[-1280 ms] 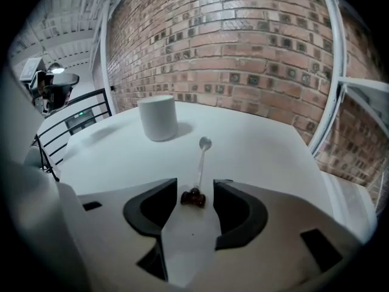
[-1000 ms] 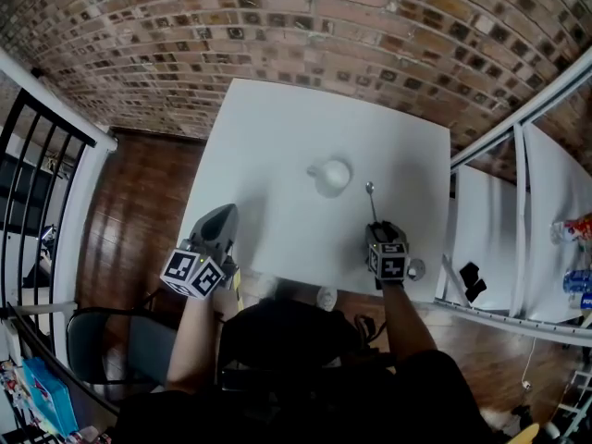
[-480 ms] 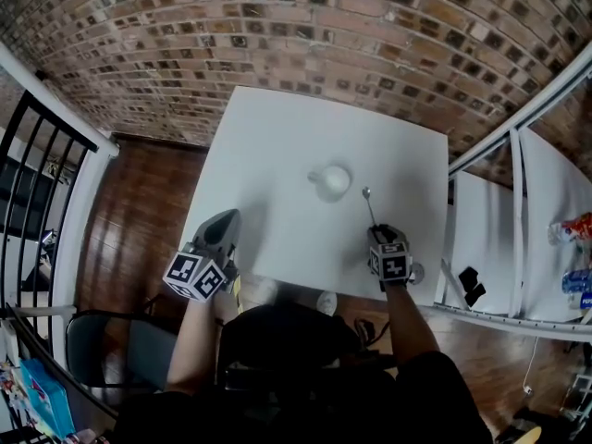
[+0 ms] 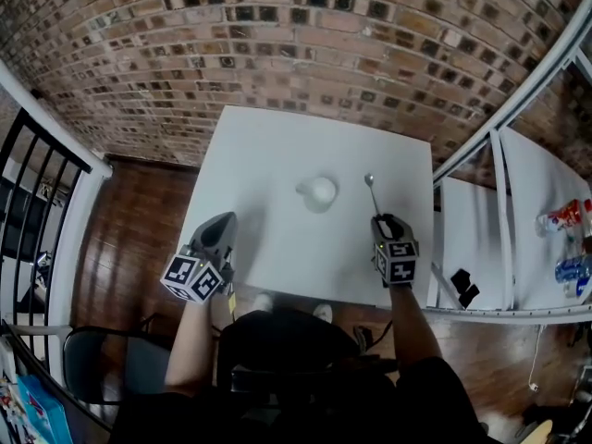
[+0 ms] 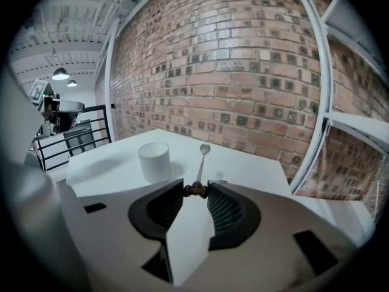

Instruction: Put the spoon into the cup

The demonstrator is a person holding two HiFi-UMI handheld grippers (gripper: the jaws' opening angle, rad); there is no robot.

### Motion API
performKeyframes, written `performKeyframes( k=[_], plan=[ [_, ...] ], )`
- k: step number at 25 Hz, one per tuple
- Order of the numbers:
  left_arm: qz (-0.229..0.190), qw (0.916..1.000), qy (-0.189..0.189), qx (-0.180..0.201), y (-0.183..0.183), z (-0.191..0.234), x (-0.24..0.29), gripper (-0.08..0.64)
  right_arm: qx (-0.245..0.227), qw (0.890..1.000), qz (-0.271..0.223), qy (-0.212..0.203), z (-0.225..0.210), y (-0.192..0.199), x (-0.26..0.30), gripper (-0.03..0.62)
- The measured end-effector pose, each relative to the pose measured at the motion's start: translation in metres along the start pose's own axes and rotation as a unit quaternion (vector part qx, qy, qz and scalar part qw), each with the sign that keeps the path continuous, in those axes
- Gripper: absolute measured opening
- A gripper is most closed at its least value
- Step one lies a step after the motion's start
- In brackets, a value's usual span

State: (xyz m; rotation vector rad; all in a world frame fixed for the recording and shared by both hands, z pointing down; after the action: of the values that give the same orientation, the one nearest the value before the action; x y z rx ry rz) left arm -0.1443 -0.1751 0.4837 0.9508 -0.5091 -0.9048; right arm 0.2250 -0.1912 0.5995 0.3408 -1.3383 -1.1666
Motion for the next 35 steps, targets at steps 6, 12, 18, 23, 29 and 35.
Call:
performKeyframes(
  k=[6,12,18,23,29,35],
  plan=[
    [-0.023,0.9992,0.023,0.022,-0.024,-0.019,0.011,0.003,-0.013,0.996,-0.088,0.020,-0.019,-0.065,-0.031,0.127],
    [-0.041,0.9981,0.032,0.032,-0.037,-0.031,0.007,0.003,-0.022,0.987,-0.155,0.021,-0.021,-0.114,-0.060,0.127],
    [-0.040,0.9980,0.034,0.037,-0.038,-0.032,0.010,0.003,-0.031,0.985,-0.172,0.003,-0.009,-0.124,-0.062,0.127],
    [-0.047,0.9977,0.027,0.042,-0.045,-0.029,0.007,0.003,-0.038,0.985,-0.164,-0.035,0.007,-0.124,-0.049,0.127],
    [-0.053,0.9978,0.013,0.037,-0.044,-0.019,-0.002,0.003,-0.061,0.985,-0.117,-0.108,0.041,-0.099,-0.023,0.127],
    [-0.055,0.9980,0.002,0.031,-0.039,-0.012,-0.005,0.003,-0.068,0.982,-0.048,-0.171,0.066,-0.063,0.001,0.127]
  ],
)
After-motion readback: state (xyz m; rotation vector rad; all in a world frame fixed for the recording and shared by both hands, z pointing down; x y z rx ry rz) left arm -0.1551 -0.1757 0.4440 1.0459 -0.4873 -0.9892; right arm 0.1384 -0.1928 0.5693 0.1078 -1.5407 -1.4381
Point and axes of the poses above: the fingertips, and each gripper's own axes: x forward along the fingers, z to its left, y out of its underside, the point moved 1 cm from there along -x, backward along the fingers, and after that the axes turned 14 degrees about -x, right-handed, at the moved point
